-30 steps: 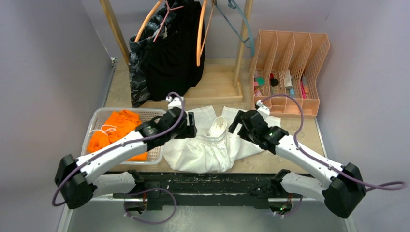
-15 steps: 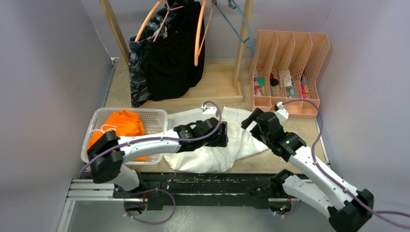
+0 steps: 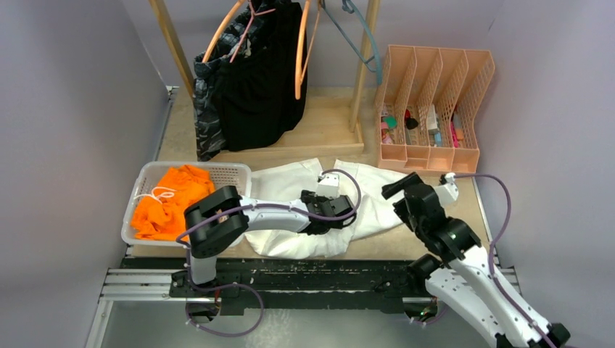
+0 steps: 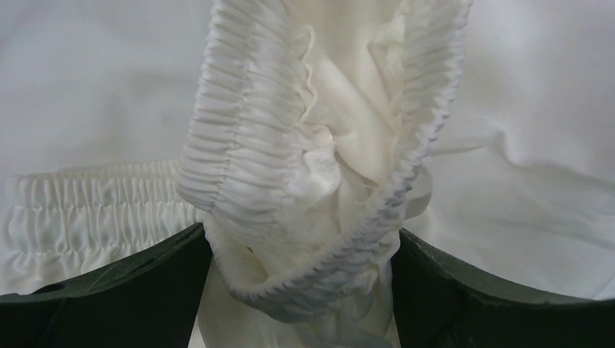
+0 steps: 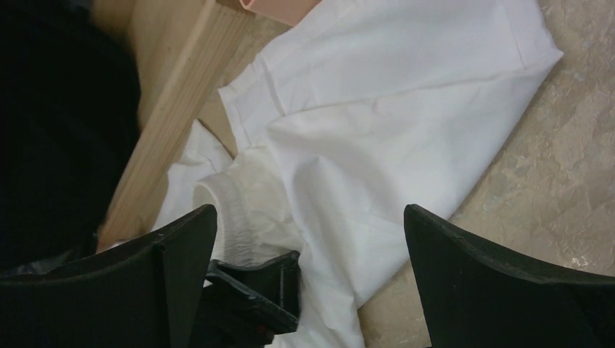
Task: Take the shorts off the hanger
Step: Pick up the shorts at the center of the board, then place the shorts in the basket, then pick up the hanger from the clothes rod.
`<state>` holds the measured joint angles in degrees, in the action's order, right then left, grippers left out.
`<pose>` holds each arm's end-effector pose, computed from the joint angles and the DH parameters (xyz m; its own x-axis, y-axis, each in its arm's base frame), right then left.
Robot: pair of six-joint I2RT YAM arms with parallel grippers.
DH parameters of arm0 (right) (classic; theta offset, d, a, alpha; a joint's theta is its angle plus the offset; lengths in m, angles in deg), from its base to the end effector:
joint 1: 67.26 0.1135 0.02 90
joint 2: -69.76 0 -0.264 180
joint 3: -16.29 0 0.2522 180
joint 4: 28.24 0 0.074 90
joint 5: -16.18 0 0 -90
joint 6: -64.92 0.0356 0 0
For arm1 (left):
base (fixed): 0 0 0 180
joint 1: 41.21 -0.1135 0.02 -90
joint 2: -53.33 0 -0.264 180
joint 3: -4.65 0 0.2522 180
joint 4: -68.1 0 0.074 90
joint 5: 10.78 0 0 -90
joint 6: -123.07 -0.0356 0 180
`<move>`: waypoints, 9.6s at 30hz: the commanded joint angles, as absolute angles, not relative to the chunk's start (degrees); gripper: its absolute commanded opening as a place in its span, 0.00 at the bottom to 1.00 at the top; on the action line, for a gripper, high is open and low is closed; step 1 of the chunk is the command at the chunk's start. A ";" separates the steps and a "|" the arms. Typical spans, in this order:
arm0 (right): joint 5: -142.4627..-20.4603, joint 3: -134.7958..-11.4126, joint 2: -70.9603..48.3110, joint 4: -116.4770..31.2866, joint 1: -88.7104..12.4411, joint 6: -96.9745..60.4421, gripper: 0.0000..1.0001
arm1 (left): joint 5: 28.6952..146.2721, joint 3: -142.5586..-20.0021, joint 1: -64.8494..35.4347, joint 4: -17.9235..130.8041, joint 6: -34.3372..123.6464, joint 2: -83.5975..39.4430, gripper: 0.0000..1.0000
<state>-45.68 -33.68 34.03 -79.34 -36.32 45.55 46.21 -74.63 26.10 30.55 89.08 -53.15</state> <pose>0.1240 0.0547 0.2665 -0.2930 0.7943 -0.5323 0.4424 0.6062 0.6610 0.1581 -0.3279 0.1574 -0.7622 0.0205 -0.6470 0.0931 0.9926 -0.0782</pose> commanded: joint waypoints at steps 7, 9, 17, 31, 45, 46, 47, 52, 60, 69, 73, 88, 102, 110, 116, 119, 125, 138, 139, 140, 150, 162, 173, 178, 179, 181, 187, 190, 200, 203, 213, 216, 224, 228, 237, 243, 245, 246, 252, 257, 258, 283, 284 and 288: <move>-41.19 -33.35 38.33 -80.11 -36.57 47.00 0.99 | 50.68 -71.06 28.31 34.95 88.94 -57.37 0.49; -41.01 -34.73 37.21 -80.32 -36.59 46.06 0.99 | 48.01 -72.45 28.30 31.17 87.05 -56.21 0.31; -37.43 -38.73 35.80 -81.09 -36.61 42.18 0.99 | 37.06 -81.04 28.23 20.98 78.48 -37.80 0.00; -37.67 -36.95 39.43 -79.83 -36.59 43.65 0.98 | 33.55 -85.42 28.31 13.83 70.51 -17.93 0.00; -37.36 -37.26 37.88 -81.19 -36.60 43.43 0.98 | 47.84 -84.41 28.31 27.98 64.54 -38.79 0.05; -37.22 -37.23 38.08 -81.35 -36.56 43.47 0.98 | 47.52 -84.80 28.24 28.72 64.91 -40.90 0.12; -37.08 -37.22 38.25 -81.51 -36.61 43.40 0.98 | 46.41 -85.16 27.81 28.99 66.04 -42.72 0.25; -36.73 -36.79 39.22 -82.10 -36.59 43.41 0.98 | 55.39 -81.22 18.38 36.51 71.95 -46.72 0.70; -36.30 -36.08 40.30 -81.87 -36.57 43.21 0.98 | 57.31 -77.54 16.33 36.98 70.20 -43.52 0.78; -38.57 -35.61 39.21 -79.95 -36.55 41.97 0.99 | 65.60 -73.01 13.26 43.82 69.99 -50.80 0.81; -38.49 -36.05 38.97 -80.44 -36.62 41.38 0.99 | 67.63 -70.87 13.25 45.39 69.94 -54.84 0.82; -38.21 -35.99 39.03 -78.67 -36.58 40.30 0.99 | 53.95 -66.73 23.82 42.07 75.20 -56.10 0.00; -40.33 -34.61 35.90 -75.31 -36.59 40.40 0.99 | 16.21 -66.76 25.13 24.10 83.85 -25.01 0.00; -40.42 -34.34 35.39 -74.71 -36.64 39.98 0.99 | 7.62 -74.49 25.15 -1.40 102.67 -19.18 0.00; -41.26 -33.84 35.30 -73.74 -36.60 40.11 0.99 | 3.15 -79.68 25.07 -19.31 116.10 -14.75 0.00; -42.15 -33.33 35.23 -72.45 -36.57 40.22 0.99 | -0.13 -80.71 24.94 -24.79 119.41 -13.94 0.00; -42.44 -34.36 32.90 -70.57 -36.59 38.79 0.99 | 4.99 -77.82 13.47 -9.35 99.05 -8.74 0.00; -42.37 -33.64 34.52 -72.74 -36.59 39.90 0.99 | 12.53 -70.65 0.07 -1.92 94.16 -3.81 0.00; -42.48 -33.46 34.85 -72.23 -36.57 39.87 0.99 | 15.08 -69.66 -1.66 -1.00 92.95 -4.14 0.00; -42.57 -33.43 35.08 -71.63 -36.65 39.68 0.99 | 18.41 -68.84 -3.43 -0.36 91.87 -5.06 0.00; -41.89 -35.33 32.08 -71.85 -36.59 38.02 0.99 | 37.59 -58.45 -14.86 8.47 94.09 -8.87 0.00; -40.17 -33.48 38.35 -76.27 -36.61 40.11 0.99 | 36.08 -54.29 -30.51 5.72 99.78 -2.28 0.00; -40.26 -32.70 39.45 -75.54 -36.59 41.29 0.99 | 32.01 -48.79 -30.75 9.76 102.39 -5.71 0.00; -40.57 -32.85 38.01 -75.20 -36.59 41.19 0.99 | 43.71 -47.19 -30.75 16.26 97.11 -11.81 0.02; -40.74 -32.88 37.88 -75.03 -36.58 41.14 0.99 | 46.59 -46.70 -30.75 17.42 96.92 -12.34 0.05; -40.86 -33.16 37.66 -74.86 -36.60 40.95 0.99 | 49.81 -46.61 -30.75 18.25 97.08 -11.63 0.09; -40.07 -33.85 38.04 -75.90 -36.59 40.62 0.99 | 43.46 -51.95 -30.75 7.12 98.24 -0.73 0.55; -40.04 -33.21 38.53 -75.34 -36.53 40.67 0.99 | 40.83 -54.98 -30.75 2.35 98.68 3.58 0.61; -41.21 -33.82 36.36 -74.28 -36.58 39.90 0.99 | 66.10 -56.88 -30.75 8.81 88.19 6.78 0.50; -41.51 -33.65 36.03 -73.95 -36.55 39.96 0.99 | 77.61 -50.66 -30.71 15.75 88.67 3.40 0.36; -41.75 -34.32 36.10 -74.62 -36.61 39.69 0.99 | 65.46 -40.21 -30.71 17.65 94.81 -4.49 0.27; -41.32 -34.59 36.56 -74.63 -36.64 39.45 0.99 | 64.02 -42.63 -30.66 14.94 94.61 -0.34 0.29; -41.92 -34.22 35.68 -72.17 -36.59 38.89 0.99 | 54.57 -59.60 -30.66 7.73 90.11 12.91 0.59; -42.43 -34.61 33.83 -71.72 -36.57 38.83 0.99 | 54.36 -66.55 -30.66 6.75 85.74 12.13 0.60; -43.25 -35.27 32.49 -70.91 -36.61 37.73 1.00 | 79.30 -73.37 -30.67 24.62 71.93 4.53 0.61; -48.00 -35.40 33.70 -63.12 -36.57 28.42 0.99 | 77.03 -88.61 -30.67 17.55 63.91 -9.97 0.62; -49.85 -34.95 34.29 -61.73 -36.58 27.12 0.99 | 76.93 -90.07 -30.66 19.04 63.16 -11.44 0.64; -50.59 -34.77 34.47 -61.76 -36.57 27.09 0.99 | 76.79 -90.24 -30.66 20.18 63.21 -11.83 0.65; -50.25 -34.68 33.98 -62.96 -36.62 26.12 0.99 | 74.22 -95.55 -30.70 20.83 60.06 -15.76 0.66; -50.85 -34.71 32.76 -63.14 -36.55 26.03 0.99 | 75.79 -98.77 -30.66 23.81 56.33 -17.65 0.67; -51.00 -34.80 32.44 -63.11 -36.63 26.08 0.99 | 76.63 -99.13 -30.66 24.83 55.80 -18.00 0.68; -51.91 -35.26 30.15 -64.14 -36.57 25.74 0.99 | 92.82 -110.29 -30.66 25.65 52.37 -29.26 0.47; -51.86 -35.35 30.07 -64.31 -36.58 25.81 0.99 | 93.15 -110.70 -30.68 25.52 52.33 -29.79 0.47; -51.68 -35.41 29.87 -64.76 -36.60 26.03 0.99 | 94.87 -112.26 -30.66 24.41 51.96 -32.79 0.47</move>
